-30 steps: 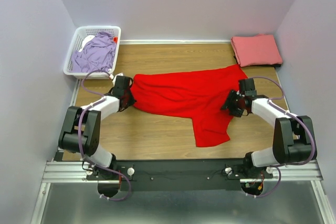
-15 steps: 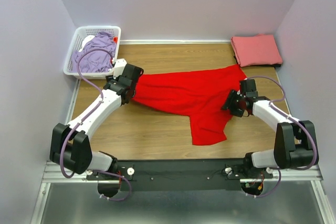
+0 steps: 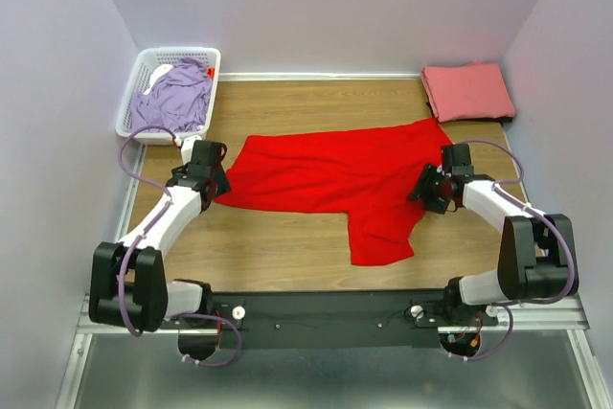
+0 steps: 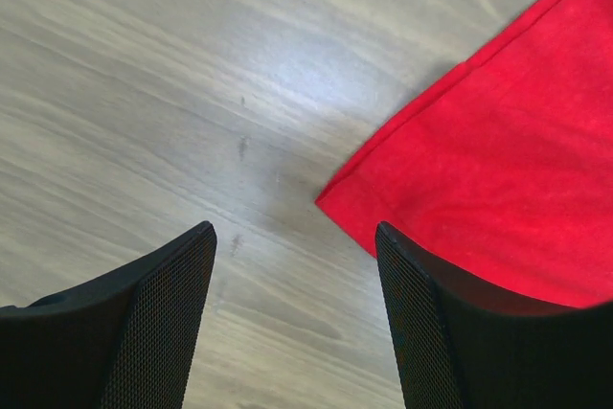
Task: Fold and stack the t-shirts
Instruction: Flatten the tshirt out
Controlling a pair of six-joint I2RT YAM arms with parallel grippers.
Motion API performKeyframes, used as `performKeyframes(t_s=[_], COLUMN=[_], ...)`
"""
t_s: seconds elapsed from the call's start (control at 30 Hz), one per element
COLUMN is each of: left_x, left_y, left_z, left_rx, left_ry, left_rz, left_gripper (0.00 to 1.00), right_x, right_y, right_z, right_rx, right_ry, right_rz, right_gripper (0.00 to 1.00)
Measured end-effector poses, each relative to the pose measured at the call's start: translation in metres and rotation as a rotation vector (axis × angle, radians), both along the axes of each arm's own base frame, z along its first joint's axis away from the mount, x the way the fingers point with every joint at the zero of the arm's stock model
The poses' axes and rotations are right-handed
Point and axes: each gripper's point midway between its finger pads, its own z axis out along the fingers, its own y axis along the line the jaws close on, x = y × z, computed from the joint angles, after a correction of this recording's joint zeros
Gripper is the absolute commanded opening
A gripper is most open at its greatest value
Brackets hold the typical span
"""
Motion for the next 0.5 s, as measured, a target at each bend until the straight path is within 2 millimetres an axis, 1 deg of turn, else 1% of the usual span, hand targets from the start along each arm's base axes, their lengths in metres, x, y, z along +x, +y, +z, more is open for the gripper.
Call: performKeyframes(t_s=[0.1,0.27,0.37,0.43,0.5], left_x=[0.0,0.012,0.017,0.02,0.021], left_y=[-0.006,-0.022,-0.026,-0.026,-0.026], left_z=[-0.02,-0.044,-0.054,-0.057,-0.06], left_rx=[-0.06,-0.122,-0.132,-0.132,-0.127], left_ry=[0.03,0.073,0.103,0.112,0.122], left_rz=[-0.022,-0.071,-0.083,-0.089,-0.093], left_gripper=[0.75,0.75,0.73,0.7,0.68], right_x=[0.002,0.003,0.003,0.003,0.003], right_y=[-0.002,-0.002,-0.003,-0.003,-0.003], right_z=[-0.001,-0.001,-0.001,-0.001,-0.001], right_rx=[-0.005,-0.011,-0.013,-0.014,-0.014], right_ry=[0.002,0.002,0.001,0.001,-0.001], right_rz=[-0.001,0.005,0.009,0.009,0.01], right_gripper=[0.62,0.62,0.62,0.62,0.62])
